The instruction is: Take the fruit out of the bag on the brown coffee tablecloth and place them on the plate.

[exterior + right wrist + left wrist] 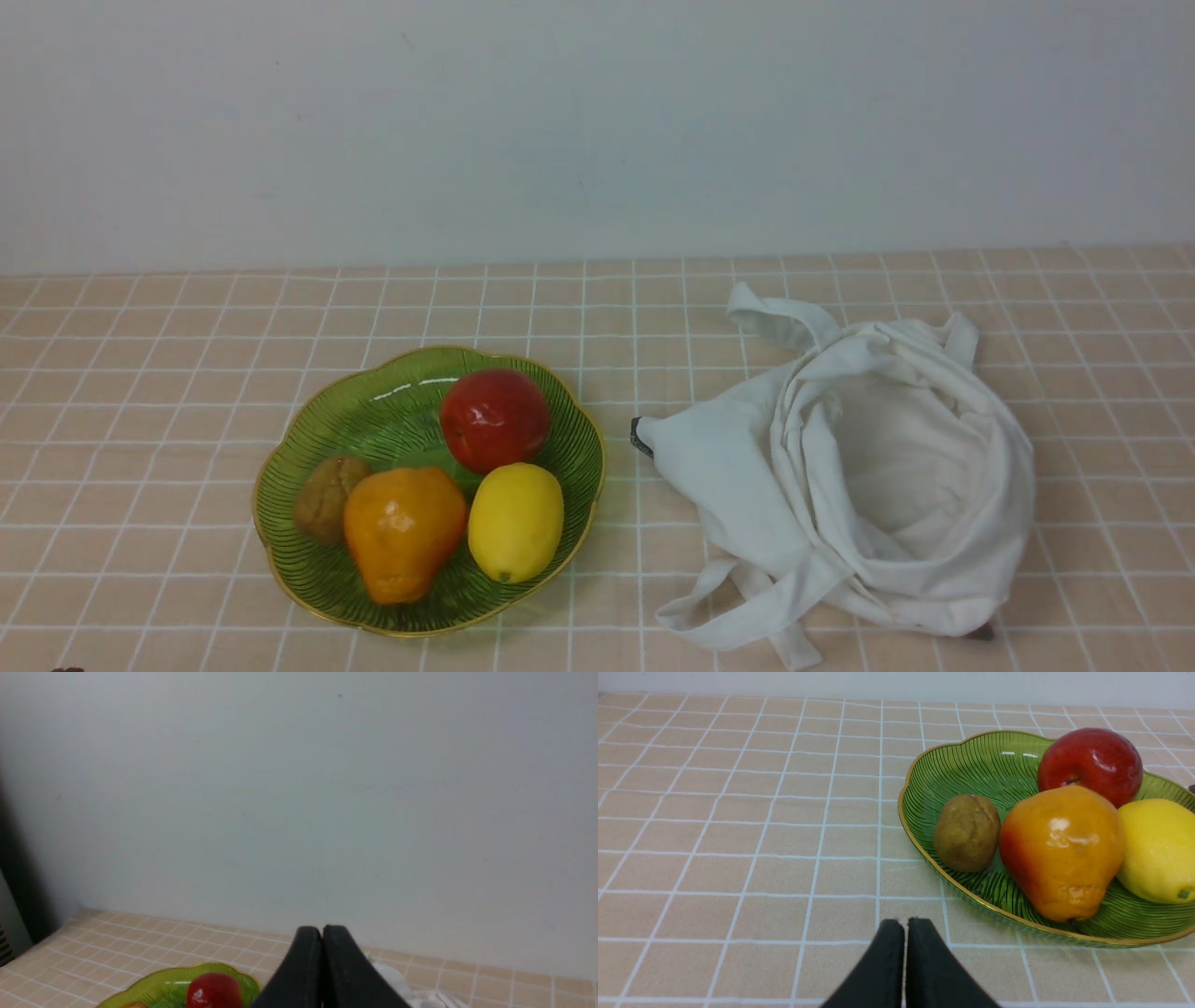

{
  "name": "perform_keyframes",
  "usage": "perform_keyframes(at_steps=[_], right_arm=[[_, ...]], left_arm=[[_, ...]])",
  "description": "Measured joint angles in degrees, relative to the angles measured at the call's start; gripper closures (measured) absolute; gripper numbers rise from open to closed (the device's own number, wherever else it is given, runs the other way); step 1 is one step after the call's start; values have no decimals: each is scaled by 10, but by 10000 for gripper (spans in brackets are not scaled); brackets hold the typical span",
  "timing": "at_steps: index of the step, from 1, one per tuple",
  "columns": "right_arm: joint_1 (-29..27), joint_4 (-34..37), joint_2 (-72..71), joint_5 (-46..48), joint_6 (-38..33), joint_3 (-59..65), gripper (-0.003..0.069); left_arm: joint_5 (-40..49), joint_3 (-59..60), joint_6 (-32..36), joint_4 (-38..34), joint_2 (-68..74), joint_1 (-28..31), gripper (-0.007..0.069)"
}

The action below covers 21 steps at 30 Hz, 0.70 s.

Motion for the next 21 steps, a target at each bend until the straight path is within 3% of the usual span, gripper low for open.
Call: perform_keyframes(at_steps=[6,12,21], right_arm=[[1,58,1,-32,-85,2,672],[-13,62,-10,-36,-99,19,672],[-224,12,-90,-37,-99,195,672]], left_arm=[[0,0,0,0,0,0,632],[0,0,0,0,0,0,632],[0,0,0,0,0,0,632]])
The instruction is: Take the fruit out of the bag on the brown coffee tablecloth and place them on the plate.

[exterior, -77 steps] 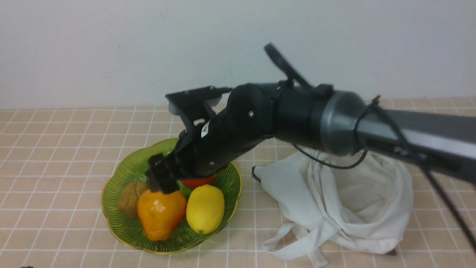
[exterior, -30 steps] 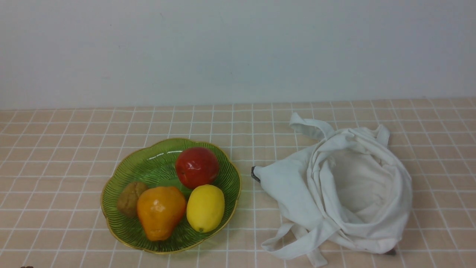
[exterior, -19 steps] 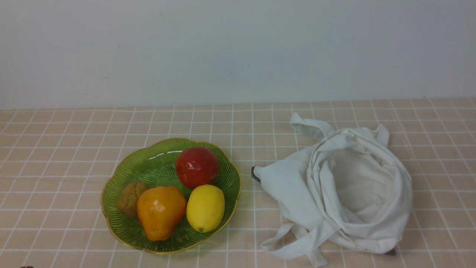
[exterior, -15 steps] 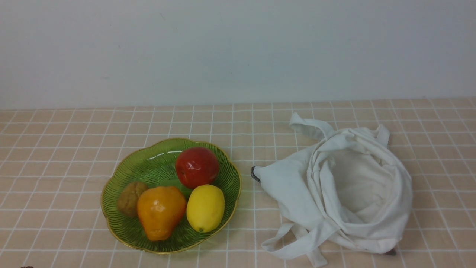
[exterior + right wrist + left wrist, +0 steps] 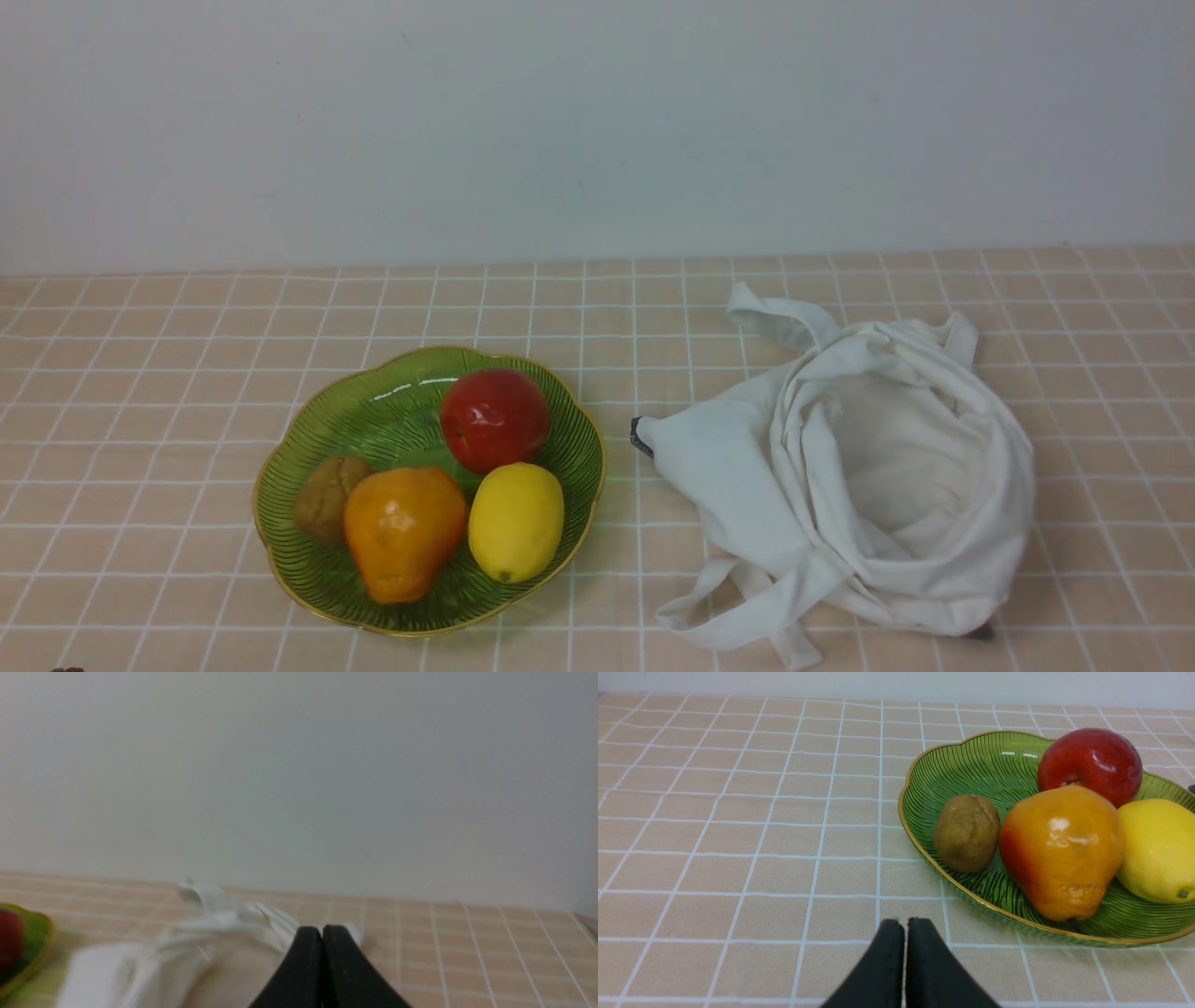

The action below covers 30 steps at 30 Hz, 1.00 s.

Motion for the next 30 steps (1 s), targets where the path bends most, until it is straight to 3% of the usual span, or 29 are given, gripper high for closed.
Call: perform_keyframes(at_steps=[4,30], right_arm=[[-38,6,-14,33,0,76,672],[-40,10,-14,38,0,75,672]], left_arm=[[0,0,0,0,0,0,632],[0,0,0,0,0,0,632]])
